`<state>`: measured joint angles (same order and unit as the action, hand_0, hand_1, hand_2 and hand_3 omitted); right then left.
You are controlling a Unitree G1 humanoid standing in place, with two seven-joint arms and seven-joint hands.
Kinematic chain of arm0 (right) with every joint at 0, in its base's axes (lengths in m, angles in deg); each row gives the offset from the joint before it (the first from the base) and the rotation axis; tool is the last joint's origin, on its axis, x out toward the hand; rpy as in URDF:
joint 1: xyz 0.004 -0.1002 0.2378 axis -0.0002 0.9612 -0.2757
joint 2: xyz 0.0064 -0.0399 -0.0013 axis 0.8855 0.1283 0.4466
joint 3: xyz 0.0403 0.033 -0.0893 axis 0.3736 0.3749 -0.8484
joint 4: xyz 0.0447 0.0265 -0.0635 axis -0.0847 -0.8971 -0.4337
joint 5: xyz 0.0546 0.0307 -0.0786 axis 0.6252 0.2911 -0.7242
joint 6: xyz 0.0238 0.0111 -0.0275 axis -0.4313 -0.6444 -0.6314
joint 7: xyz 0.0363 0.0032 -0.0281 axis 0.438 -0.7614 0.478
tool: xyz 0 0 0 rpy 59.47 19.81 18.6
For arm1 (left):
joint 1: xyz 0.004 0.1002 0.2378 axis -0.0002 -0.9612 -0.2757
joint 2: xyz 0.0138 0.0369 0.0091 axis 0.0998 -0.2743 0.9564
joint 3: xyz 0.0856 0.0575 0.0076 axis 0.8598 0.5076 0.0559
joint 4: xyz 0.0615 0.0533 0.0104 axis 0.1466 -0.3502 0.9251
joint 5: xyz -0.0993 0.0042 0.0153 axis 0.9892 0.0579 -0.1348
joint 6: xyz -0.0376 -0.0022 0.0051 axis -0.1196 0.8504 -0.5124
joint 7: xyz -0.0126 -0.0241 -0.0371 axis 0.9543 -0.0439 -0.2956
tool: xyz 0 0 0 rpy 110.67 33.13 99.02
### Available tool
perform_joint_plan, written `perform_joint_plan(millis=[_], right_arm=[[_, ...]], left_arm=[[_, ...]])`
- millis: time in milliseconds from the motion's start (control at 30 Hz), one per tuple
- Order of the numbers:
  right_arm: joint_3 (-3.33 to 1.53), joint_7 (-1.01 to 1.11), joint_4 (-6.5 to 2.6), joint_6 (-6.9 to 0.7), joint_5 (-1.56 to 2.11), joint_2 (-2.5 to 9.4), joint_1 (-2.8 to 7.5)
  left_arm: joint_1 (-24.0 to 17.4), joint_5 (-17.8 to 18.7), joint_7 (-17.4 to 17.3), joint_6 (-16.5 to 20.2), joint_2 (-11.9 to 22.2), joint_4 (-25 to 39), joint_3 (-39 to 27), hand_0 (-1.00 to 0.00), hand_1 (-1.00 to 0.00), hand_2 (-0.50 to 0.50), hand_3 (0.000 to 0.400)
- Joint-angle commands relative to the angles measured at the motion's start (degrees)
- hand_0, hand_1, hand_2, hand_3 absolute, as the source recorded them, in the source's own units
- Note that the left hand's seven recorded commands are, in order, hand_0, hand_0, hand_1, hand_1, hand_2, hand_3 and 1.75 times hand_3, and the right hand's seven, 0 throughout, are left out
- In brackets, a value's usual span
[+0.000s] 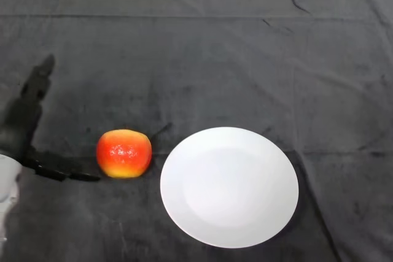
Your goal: Move the apple to the plate
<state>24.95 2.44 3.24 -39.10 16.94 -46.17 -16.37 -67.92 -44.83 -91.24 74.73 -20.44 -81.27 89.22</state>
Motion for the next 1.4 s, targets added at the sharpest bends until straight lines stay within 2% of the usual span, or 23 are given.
perform_joint_plan(millis=[33,367,400,433,467,500,533,733,933,1200,1400], right_arm=[[-0.26,-0.34,1.87,-0.07,1.46,-1.1,-2.34],[-0.28,-0.4,1.95,-0.1,1.51,-1.08,-2.31],[-0.28,-0.4,1.95,-0.1,1.51,-1.08,-2.31],[-0.28,-0.4,1.95,-0.11,1.52,-1.08,-2.31],[-0.28,-0.41,1.95,-0.11,1.52,-1.08,-2.31],[-0.28,-0.41,1.95,-0.11,1.52,-1.08,-2.31],[-0.28,-0.41,1.95,-0.11,1.53,-1.09,-2.31],[-0.29,-0.42,1.93,-0.13,1.56,-1.1,-2.32],[-0.29,-0.42,1.91,-0.14,1.58,-1.11,-2.33],[-0.3,-0.43,1.91,-0.14,1.61,-1.11,-2.32],[-0.31,-0.44,1.93,-0.14,1.62,-1.1,-2.31]], left_arm=[[1.83,-0.71,-0.66,0.63,-0.26,-0.56,1.47,0.0,0.0,0.0,0.0],[3.94,-1.23,-2.38,-0.89,-1.49,-4.77,4.2,0.0,0.0,0.0,0.0],[4.17,-1.28,-2.45,-1.17,-1.51,-5.3,4.32,-0.42,0.0,-0.21,0.169],[4.49,-1.32,-2.55,-1.52,-1.49,-5.98,4.44,-1.0,0.0,-0.5,0.4],[4.77,-1.35,-2.62,-1.81,-1.45,-6.52,4.48,-1.0,0.0,-0.5,0.4],[5.04,-1.37,-2.68,-2.06,-1.38,-6.97,4.49,-1.0,-0.62,-0.19,0.4],[5.31,-1.4,-2.71,-2.27,-1.3,-7.37,4.48,-1.0,-1.0,0.0,0.4],[6.65,-1.82,-1.76,-3.19,-1.05,-8.29,4.04,-1.0,-1.0,0.0,0.4],[7.48,-2.86,1.13,-3.83,-1.6,-7.57,3.61,-1.0,-1.0,0.0,0.4],[7.81,-5.39,5.62,-2.14,-3.51,-2.86,4.71,-1.0,-1.0,0.0,0.4],[8.81,-8.47,8.47,-0.87,-5.83,-0.9,8.44,-1.0,-1.0,0.0,0.4]])
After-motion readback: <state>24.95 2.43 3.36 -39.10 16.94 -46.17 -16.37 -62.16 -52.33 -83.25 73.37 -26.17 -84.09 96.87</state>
